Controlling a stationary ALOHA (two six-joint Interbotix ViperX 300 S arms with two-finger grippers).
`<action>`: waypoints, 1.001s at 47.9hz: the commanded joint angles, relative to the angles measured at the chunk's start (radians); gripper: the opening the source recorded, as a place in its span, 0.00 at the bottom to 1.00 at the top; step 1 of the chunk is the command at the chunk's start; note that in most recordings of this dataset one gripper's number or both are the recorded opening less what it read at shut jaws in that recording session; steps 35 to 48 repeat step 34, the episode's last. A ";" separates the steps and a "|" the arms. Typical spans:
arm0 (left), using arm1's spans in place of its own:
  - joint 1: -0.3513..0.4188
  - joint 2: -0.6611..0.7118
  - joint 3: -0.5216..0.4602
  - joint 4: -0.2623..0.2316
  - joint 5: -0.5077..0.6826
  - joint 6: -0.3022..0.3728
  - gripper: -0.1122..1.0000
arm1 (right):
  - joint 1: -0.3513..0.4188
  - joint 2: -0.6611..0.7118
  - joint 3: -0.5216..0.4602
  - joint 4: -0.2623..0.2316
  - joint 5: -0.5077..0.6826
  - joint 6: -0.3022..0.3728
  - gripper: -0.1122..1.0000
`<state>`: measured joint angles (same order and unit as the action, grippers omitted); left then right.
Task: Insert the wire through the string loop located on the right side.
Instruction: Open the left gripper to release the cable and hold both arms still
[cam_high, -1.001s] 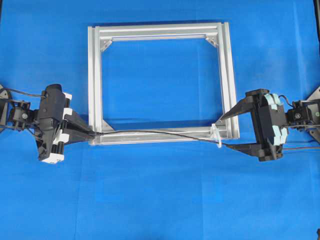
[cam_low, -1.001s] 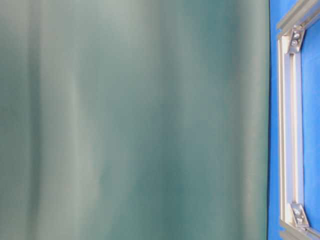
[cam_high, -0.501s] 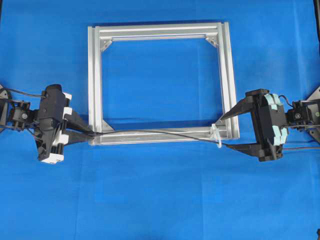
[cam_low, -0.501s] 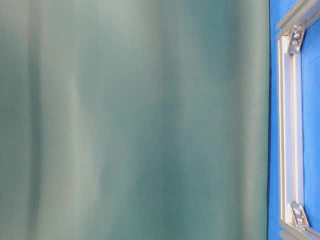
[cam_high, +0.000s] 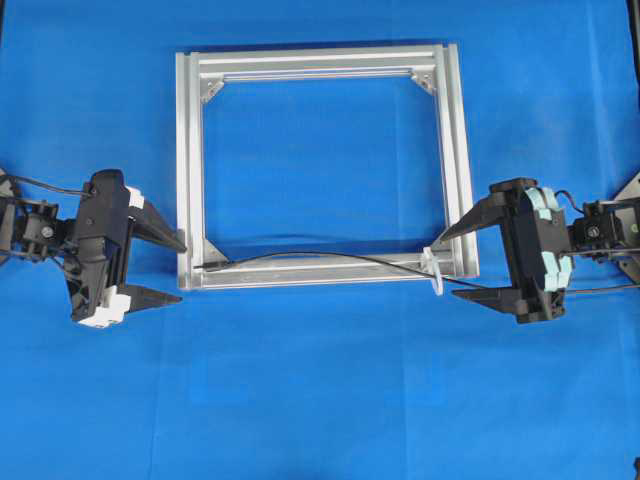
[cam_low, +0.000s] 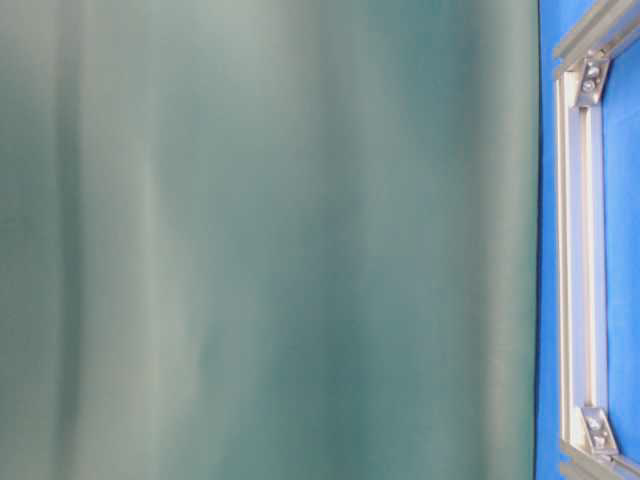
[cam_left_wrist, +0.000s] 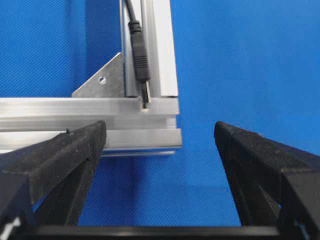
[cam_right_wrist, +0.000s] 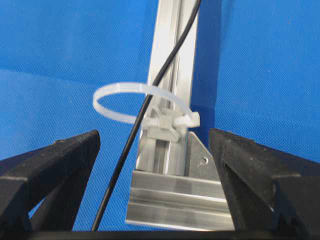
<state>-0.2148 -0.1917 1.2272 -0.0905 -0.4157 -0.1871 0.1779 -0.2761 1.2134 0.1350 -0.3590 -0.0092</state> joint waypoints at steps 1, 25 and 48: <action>0.002 -0.038 -0.015 0.002 0.006 0.005 0.88 | -0.002 -0.028 -0.026 -0.002 0.023 0.002 0.96; 0.034 -0.244 -0.084 0.002 0.252 0.067 0.88 | -0.015 -0.252 -0.071 -0.002 0.215 -0.017 0.96; 0.037 -0.259 -0.074 0.002 0.255 0.067 0.88 | -0.015 -0.252 -0.071 -0.002 0.216 -0.017 0.96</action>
